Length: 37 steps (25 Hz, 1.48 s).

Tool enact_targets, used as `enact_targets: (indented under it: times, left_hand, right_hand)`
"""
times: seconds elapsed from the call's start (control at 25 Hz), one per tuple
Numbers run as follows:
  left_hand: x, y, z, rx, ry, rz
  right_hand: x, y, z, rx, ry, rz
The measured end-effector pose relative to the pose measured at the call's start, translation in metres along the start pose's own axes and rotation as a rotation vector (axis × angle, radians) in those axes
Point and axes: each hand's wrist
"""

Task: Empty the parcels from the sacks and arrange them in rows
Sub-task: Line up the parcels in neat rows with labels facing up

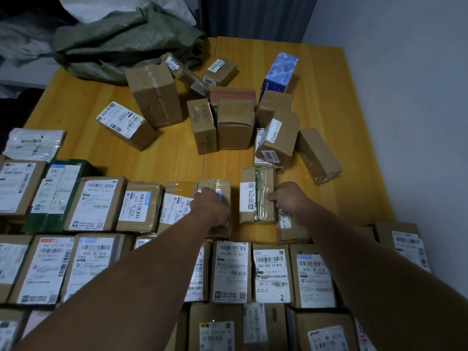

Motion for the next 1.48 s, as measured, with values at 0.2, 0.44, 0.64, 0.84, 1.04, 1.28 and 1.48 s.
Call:
enact_targets:
  times: [0.2, 0.44, 0.64, 0.84, 1.04, 1.28, 1.48]
  left_hand:
    - [0.0, 0.0, 0.0, 0.016, 0.006, -0.003]
    - [-0.001, 0.001, 0.0, 0.041, 0.003, -0.01]
    - [0.0, 0.0, 0.0, 0.033, 0.012, -0.01]
    - [0.003, 0.002, 0.0, 0.015, 0.011, -0.006]
    - [0.002, 0.002, 0.0, 0.003, 0.013, -0.007]
    - [0.003, 0.002, 0.0, 0.01, 0.017, -0.016]
    - [0.004, 0.003, 0.0, 0.037, 0.016, -0.029]
  right_hand:
    - [-0.003, -0.003, -0.002, 0.03, -0.036, 0.02]
    - [-0.01, -0.011, -0.022, -0.554, -0.244, 0.184]
    - [-0.013, -0.011, -0.029, -0.423, -0.216, 0.176]
    - [-0.007, -0.018, -0.021, -0.433, -0.234, 0.109]
    - [-0.005, -0.025, -0.034, -0.389, -0.148, 0.078]
    - [-0.003, -0.029, -0.05, -0.444, -0.097, 0.12]
    - [0.003, -0.033, -0.053, -0.462, -0.073, 0.137]
Point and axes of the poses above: each hand's wrist, its own x-axis towards the middle knuckle, its own z-axis out of the back of the hand, y = z × x
